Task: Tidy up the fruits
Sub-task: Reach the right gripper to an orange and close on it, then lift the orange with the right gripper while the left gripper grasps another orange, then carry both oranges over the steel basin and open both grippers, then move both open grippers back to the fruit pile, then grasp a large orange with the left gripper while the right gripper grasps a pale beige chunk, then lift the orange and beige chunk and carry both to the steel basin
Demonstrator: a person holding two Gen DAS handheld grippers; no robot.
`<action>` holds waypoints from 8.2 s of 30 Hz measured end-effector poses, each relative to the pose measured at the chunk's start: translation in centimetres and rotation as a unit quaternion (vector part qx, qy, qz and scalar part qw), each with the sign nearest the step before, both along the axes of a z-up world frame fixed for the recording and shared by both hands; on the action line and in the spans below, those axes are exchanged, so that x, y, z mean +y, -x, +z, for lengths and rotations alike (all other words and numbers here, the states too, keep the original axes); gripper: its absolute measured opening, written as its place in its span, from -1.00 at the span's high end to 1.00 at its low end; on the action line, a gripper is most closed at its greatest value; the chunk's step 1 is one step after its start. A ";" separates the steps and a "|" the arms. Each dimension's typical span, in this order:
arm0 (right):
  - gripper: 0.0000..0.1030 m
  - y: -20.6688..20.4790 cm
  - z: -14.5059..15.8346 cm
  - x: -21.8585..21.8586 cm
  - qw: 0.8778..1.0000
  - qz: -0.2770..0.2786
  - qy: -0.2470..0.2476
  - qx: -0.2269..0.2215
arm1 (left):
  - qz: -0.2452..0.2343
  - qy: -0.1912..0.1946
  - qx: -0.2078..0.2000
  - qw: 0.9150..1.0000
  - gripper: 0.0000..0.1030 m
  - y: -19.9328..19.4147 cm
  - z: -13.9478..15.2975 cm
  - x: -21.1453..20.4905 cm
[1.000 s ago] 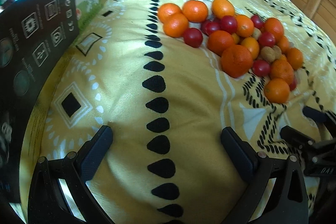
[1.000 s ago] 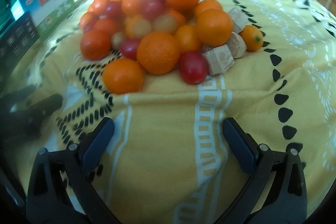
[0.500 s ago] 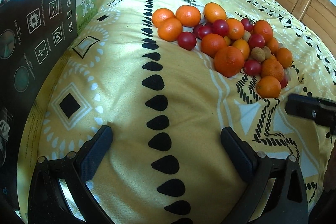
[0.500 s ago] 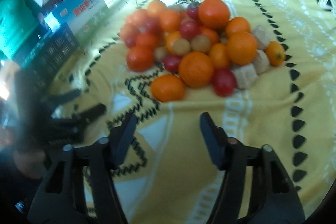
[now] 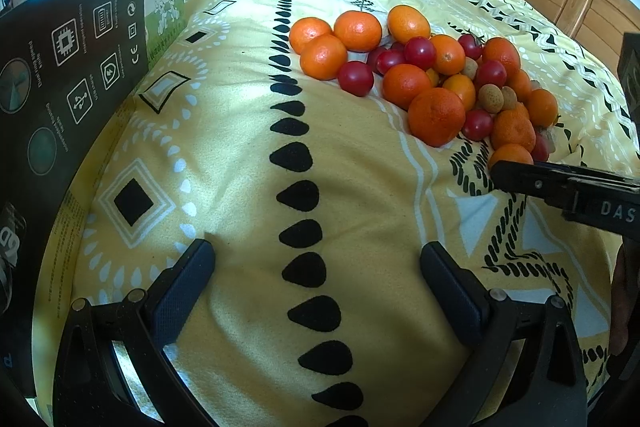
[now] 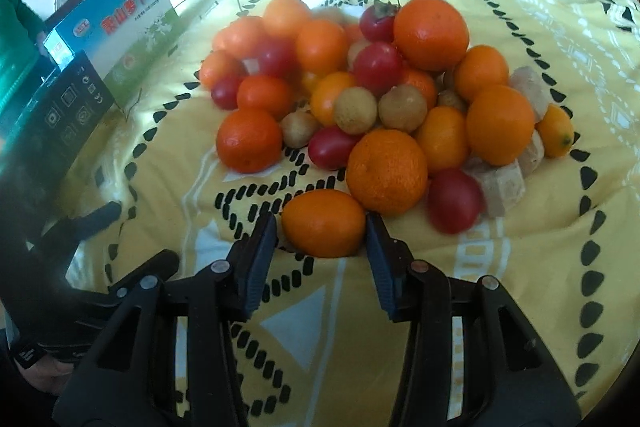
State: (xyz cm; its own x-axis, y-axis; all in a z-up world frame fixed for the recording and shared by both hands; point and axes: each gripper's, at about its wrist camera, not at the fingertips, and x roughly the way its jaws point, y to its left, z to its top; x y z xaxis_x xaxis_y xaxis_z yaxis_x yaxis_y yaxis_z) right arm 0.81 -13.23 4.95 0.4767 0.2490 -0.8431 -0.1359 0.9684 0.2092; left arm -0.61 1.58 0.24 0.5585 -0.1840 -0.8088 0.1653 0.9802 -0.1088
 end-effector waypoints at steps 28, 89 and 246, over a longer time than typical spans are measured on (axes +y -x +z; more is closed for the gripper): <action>0.17 4.7 4.3 -5.6 0.992 -0.017 -0.119 -0.036 | -0.088 0.126 0.042 0.987 0.21 -7.8 1.9 -5.6; 0.16 7.2 10.0 46.2 0.892 0.449 -0.042 0.012 | 0.386 0.125 -0.043 0.913 0.20 18.4 11.5 45.9; 0.23 -0.1 3.6 -8.0 0.958 0.255 0.124 0.040 | -0.074 0.109 -0.012 0.991 0.23 -0.6 3.2 -3.0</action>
